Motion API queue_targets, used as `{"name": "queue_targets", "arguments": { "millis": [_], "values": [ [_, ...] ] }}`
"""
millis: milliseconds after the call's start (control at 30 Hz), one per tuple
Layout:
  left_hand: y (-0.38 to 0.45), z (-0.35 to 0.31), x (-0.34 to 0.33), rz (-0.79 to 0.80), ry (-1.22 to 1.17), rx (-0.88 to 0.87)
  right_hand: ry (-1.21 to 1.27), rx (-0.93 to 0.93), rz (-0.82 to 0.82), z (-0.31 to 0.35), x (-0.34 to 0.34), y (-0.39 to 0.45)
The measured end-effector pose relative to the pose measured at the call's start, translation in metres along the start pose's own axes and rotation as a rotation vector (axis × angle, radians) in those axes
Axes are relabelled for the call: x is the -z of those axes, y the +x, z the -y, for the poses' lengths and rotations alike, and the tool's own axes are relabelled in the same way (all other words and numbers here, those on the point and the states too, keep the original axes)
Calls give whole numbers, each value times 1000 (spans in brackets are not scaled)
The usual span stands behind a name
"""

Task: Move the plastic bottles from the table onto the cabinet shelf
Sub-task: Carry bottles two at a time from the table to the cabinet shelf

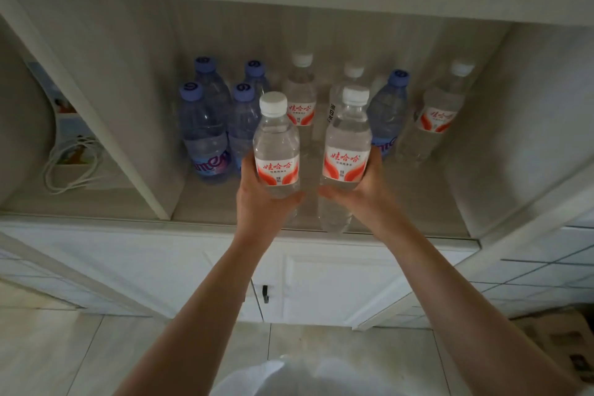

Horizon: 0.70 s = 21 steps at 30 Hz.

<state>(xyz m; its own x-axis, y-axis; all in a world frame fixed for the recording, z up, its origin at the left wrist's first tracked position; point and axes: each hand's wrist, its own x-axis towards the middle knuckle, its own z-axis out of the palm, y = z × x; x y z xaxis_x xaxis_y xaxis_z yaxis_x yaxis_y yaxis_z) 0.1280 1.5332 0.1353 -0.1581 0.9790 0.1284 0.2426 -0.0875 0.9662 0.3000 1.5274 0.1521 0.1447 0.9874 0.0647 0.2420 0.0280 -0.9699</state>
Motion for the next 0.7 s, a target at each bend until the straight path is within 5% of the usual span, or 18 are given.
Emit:
{"name": "queue_targets", "arguments": {
  "millis": [433, 700],
  "values": [
    [-7, 2, 0, 90, -14, -80, 35, 28, 19, -19, -8, -7],
    [-11, 29, 9, 143, 144, -111, -256, -33, -8, -23, -2, -20]
  ]
}}
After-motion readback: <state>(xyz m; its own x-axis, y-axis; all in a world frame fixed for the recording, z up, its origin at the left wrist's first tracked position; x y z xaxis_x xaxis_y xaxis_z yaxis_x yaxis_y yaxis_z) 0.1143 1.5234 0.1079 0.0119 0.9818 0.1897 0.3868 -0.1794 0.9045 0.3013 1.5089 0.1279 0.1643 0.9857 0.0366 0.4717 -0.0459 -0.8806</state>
